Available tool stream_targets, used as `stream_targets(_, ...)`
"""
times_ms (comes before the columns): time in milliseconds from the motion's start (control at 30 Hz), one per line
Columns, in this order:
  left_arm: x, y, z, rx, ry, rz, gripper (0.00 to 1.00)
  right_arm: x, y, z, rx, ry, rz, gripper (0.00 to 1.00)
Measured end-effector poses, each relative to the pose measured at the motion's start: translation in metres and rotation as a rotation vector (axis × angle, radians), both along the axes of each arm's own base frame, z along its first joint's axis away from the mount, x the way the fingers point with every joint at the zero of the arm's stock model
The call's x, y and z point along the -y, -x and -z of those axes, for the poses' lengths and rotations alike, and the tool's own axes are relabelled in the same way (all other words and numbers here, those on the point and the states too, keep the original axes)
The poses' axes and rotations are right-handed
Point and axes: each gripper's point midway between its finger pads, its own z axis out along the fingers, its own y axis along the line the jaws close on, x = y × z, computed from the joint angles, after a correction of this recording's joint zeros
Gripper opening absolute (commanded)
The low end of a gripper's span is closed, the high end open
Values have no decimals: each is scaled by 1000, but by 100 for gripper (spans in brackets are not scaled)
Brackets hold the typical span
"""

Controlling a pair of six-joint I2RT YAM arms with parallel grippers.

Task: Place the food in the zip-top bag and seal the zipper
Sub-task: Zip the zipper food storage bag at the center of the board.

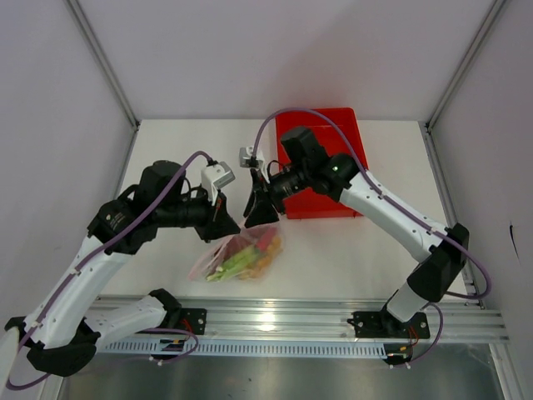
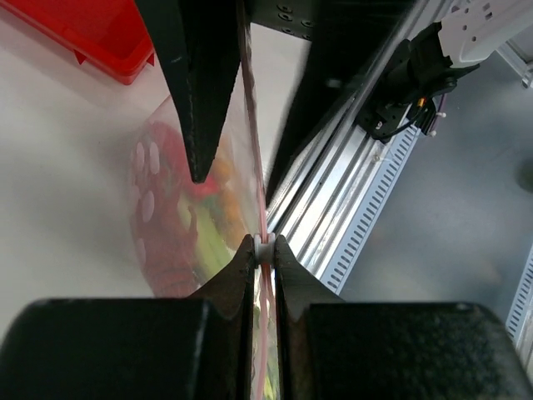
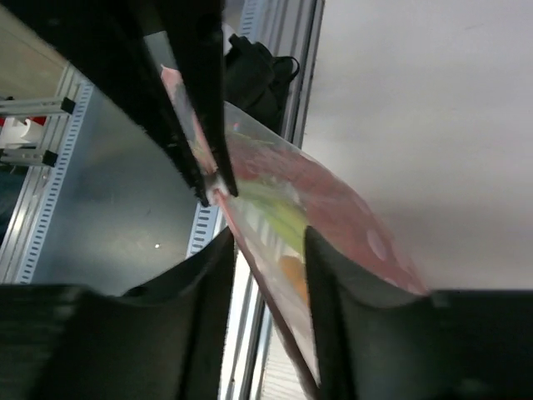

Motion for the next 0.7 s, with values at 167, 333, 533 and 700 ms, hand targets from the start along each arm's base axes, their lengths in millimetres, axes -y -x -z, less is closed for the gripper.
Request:
stream_targets(167, -2, 1, 2, -9, -11, -4, 1, -13, -6, 14, 4, 66, 12, 0)
stream_targets(333, -6, -2, 5, -5, -31, -25, 1, -20, -14, 25, 5, 110, 78, 0)
stream_targets(533, -13, -18, 6, 47, -65, -106, 5, -15, -39, 31, -61, 98, 291, 0)
stream_targets(700, -23, -35, 2, 94, -82, -212, 6, 4, -78, 33, -155, 46, 547, 0)
